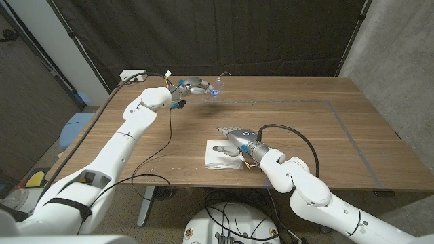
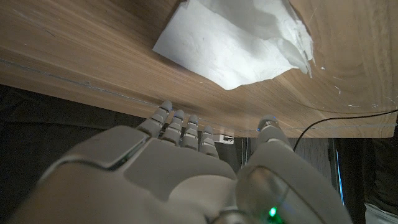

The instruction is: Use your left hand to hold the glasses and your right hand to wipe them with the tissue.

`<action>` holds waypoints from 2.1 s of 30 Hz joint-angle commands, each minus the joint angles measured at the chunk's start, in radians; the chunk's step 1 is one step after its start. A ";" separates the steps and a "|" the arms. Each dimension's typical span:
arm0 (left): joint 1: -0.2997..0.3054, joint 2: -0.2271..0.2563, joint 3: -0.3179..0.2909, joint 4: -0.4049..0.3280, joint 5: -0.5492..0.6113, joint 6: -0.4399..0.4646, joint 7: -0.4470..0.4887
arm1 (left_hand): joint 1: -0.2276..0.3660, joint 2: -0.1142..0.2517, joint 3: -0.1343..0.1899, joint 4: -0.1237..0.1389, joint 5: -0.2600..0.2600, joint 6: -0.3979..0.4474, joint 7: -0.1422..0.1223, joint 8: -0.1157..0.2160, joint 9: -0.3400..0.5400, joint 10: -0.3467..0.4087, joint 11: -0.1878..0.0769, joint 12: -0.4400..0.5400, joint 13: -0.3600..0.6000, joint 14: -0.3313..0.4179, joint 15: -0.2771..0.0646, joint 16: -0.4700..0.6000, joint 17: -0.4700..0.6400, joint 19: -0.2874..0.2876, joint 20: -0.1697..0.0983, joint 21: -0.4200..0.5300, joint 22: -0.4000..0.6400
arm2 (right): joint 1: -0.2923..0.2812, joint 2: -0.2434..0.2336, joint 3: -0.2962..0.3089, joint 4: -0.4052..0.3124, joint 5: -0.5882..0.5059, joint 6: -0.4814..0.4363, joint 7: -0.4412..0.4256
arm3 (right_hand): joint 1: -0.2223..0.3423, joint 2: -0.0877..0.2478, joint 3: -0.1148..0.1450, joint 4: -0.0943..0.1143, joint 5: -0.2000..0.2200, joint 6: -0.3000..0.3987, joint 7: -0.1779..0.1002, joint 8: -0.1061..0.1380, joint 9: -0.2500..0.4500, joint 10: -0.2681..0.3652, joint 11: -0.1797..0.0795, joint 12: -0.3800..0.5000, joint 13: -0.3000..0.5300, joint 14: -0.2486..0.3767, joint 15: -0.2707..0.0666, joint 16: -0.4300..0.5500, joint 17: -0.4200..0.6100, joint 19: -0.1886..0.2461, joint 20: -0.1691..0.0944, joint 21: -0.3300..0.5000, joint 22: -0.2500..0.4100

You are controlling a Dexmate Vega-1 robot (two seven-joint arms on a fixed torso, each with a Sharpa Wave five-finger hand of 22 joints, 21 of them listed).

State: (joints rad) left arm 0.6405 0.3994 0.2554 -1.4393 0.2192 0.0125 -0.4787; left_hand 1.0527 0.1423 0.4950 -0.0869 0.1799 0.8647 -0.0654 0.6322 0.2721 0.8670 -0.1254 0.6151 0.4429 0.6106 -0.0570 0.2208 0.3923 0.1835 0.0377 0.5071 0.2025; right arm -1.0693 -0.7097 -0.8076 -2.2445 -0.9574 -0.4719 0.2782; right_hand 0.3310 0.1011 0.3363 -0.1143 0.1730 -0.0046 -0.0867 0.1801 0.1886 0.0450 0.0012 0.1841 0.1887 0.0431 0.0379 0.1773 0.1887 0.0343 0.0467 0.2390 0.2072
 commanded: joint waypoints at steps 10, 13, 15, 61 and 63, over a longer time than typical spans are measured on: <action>-0.011 0.003 0.009 0.021 -0.013 -0.022 -0.006 | 0.000 0.001 0.015 0.001 -0.005 0.056 0.059 0.006 0.002 -0.007 0.005 0.010 -0.001 0.002 -0.133 -0.001 0.008 0.003 0.005 0.006 0.002 | 0.019 0.064 -0.049 0.036 -0.168 -0.047 0.213 | 0.032 -0.023 -0.002 -0.025 0.007 -0.039 -0.032 0.004 0.003 -0.055 -0.006 0.000 0.006 -0.039 0.007 -0.001 -0.003 -0.028 0.016 -0.012 0.003; -0.011 0.004 0.010 0.022 -0.014 -0.024 -0.008 | -0.001 0.001 0.015 0.001 -0.005 0.058 0.061 0.007 0.002 -0.007 0.006 0.012 -0.002 0.002 -0.132 -0.001 0.009 0.002 0.004 0.007 0.002 | 0.014 0.072 -0.051 0.038 -0.181 -0.047 0.227 | 0.035 -0.025 -0.002 -0.027 0.008 -0.036 -0.035 0.006 0.003 -0.055 -0.006 0.001 0.006 -0.042 0.008 -0.001 -0.003 -0.028 0.016 -0.012 0.003; -0.009 0.004 0.011 0.022 -0.015 -0.026 -0.007 | -0.001 0.001 0.016 0.001 -0.005 0.058 0.061 0.007 0.002 -0.007 0.005 0.012 -0.002 0.002 -0.132 -0.001 0.009 0.002 0.005 0.007 0.002 | 0.008 0.075 -0.049 0.038 -0.181 -0.044 0.229 | 0.037 -0.025 -0.002 -0.028 0.008 -0.036 -0.037 0.007 0.003 -0.055 -0.007 0.002 0.006 -0.043 0.008 -0.001 -0.003 -0.029 0.015 -0.012 0.003; -0.003 0.022 0.009 0.029 -0.050 -0.048 -0.012 | -0.005 -0.003 0.025 -0.002 -0.006 0.057 0.059 0.007 0.001 -0.010 0.005 0.027 -0.012 0.005 -0.132 -0.005 0.022 -0.001 0.002 0.017 0.002 | -0.016 0.162 -0.057 0.155 -0.339 -0.013 0.249 | 0.278 -0.017 0.035 -0.056 0.045 0.255 -0.034 0.113 -0.003 0.399 -0.053 0.163 0.013 0.375 -0.168 0.138 0.033 0.204 -0.060 0.100 0.007; -0.007 0.020 0.011 0.033 -0.050 -0.048 -0.014 | -0.006 -0.003 0.026 -0.002 -0.006 0.058 0.059 0.007 0.001 -0.013 0.007 0.027 -0.012 0.004 -0.132 -0.006 0.022 -0.002 0.002 0.017 0.002 | -0.033 0.158 -0.048 0.161 -0.321 -0.005 0.180 | 0.309 -0.012 0.030 -0.049 0.049 0.367 -0.038 0.143 -0.004 0.513 -0.061 0.196 0.016 0.463 -0.194 0.186 0.054 0.251 -0.075 0.123 0.009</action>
State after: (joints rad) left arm 0.6491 0.4230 0.2583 -1.4238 0.1722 -0.0317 -0.4898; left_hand 1.0519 0.1372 0.5087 -0.0951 0.1731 0.8648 -0.0655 0.6364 0.2719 0.8514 -0.1230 0.6377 0.4284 0.6106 -0.0570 0.2204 0.4108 0.1837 0.0375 0.5186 0.2022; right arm -1.0637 -0.5443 -0.8735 -2.1100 -1.2974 -0.4996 0.5919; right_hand 0.6034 0.0841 0.3594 -0.1696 0.2118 0.2592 -0.1225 0.2946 0.1841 0.4345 -0.0498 0.3425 0.1943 0.4197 -0.0428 0.3201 0.2241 0.2360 -0.0115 0.3379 0.2137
